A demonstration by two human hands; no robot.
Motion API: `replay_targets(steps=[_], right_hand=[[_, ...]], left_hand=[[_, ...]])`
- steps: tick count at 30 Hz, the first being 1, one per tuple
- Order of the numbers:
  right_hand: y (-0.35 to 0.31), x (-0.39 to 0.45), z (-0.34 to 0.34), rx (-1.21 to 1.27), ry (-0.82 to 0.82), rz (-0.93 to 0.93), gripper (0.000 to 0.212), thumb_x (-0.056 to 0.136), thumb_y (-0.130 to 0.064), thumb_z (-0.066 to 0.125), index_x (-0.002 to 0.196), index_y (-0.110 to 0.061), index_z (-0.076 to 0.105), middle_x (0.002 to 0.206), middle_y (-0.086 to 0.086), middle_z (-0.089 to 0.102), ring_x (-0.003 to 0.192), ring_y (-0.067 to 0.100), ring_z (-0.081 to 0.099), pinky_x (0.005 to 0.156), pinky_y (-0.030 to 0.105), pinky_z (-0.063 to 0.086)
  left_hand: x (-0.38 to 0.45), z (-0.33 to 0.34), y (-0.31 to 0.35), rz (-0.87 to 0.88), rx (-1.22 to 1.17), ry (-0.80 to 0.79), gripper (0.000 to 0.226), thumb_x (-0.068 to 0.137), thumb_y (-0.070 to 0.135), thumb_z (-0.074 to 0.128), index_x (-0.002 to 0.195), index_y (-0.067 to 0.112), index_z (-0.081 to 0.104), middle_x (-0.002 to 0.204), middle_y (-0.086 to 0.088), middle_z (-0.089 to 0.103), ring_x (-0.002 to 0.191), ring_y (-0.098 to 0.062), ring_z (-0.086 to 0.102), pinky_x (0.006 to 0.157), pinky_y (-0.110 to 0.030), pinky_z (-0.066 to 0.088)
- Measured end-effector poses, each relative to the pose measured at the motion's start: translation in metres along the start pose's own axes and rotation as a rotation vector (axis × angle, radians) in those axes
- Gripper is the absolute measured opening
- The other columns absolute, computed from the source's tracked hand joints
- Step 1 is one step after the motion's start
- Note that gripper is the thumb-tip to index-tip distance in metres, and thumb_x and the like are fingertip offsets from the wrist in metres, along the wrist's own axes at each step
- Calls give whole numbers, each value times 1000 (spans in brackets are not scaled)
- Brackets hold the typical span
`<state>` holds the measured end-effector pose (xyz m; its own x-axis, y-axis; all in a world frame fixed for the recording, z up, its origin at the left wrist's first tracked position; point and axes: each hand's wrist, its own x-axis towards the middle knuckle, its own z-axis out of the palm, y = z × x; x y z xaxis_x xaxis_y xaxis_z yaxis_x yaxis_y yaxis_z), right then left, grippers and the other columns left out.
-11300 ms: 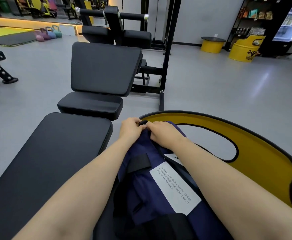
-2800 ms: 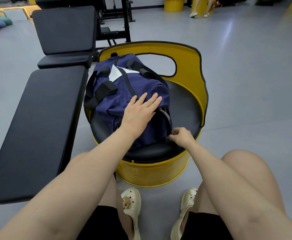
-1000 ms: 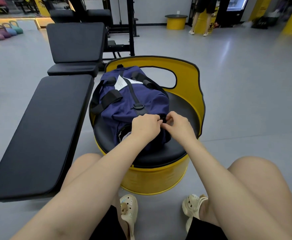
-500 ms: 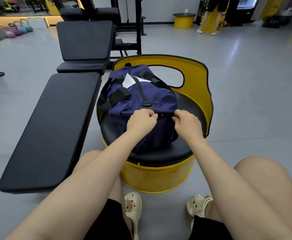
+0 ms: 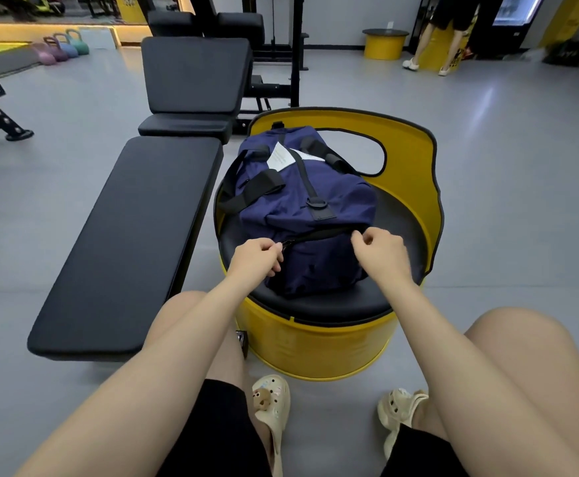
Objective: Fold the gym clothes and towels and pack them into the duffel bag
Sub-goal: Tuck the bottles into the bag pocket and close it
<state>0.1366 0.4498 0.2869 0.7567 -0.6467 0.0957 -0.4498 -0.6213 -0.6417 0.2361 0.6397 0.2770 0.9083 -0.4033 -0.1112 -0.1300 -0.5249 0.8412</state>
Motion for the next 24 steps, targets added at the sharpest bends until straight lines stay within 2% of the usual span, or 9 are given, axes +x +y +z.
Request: replay_targets(steps=[3, 6, 11, 16, 24], right_hand=[[-27, -11, 13, 390, -242, 121, 40, 90, -47, 57, 74, -12, 63, 73, 9, 69, 66, 24, 69, 55, 33, 57], [-47, -14, 28, 492, -365, 233, 48, 85, -55, 62, 84, -7, 65, 78, 9, 70, 64, 22, 70, 48, 30, 55], [-58, -14, 45, 632, -332, 298, 45, 91, -44, 59, 96, 0, 66, 82, 11, 70, 65, 21, 70, 49, 29, 55], [-60, -14, 48, 703, -284, 307, 28, 96, -27, 56, 83, -5, 64, 77, 11, 67, 57, 16, 63, 42, 25, 50], [-56, -14, 49, 737, -246, 286, 27, 95, -20, 57, 74, -5, 64, 68, 10, 64, 55, 15, 59, 43, 23, 49]], left_hand=[[-1, 2, 1, 18, -64, 5, 26, 94, 31, 54, 71, 19, 61, 61, 5, 63, 55, -11, 58, 70, -28, 49], [-3, 4, 3, 58, -75, 9, 24, 93, 30, 57, 72, 20, 62, 61, 5, 64, 54, -10, 58, 68, -26, 49], [-2, 0, -2, 51, -15, 13, 26, 93, 27, 56, 69, 21, 60, 59, 6, 63, 52, -8, 57, 66, -24, 49], [1, -8, -10, 37, 37, 10, 27, 94, 26, 56, 68, 19, 60, 59, 5, 63, 53, -9, 58, 64, -21, 46], [1, -8, -29, 5, 31, 1, 25, 94, 27, 56, 70, 20, 61, 61, 4, 64, 53, -9, 58, 64, -22, 46]])
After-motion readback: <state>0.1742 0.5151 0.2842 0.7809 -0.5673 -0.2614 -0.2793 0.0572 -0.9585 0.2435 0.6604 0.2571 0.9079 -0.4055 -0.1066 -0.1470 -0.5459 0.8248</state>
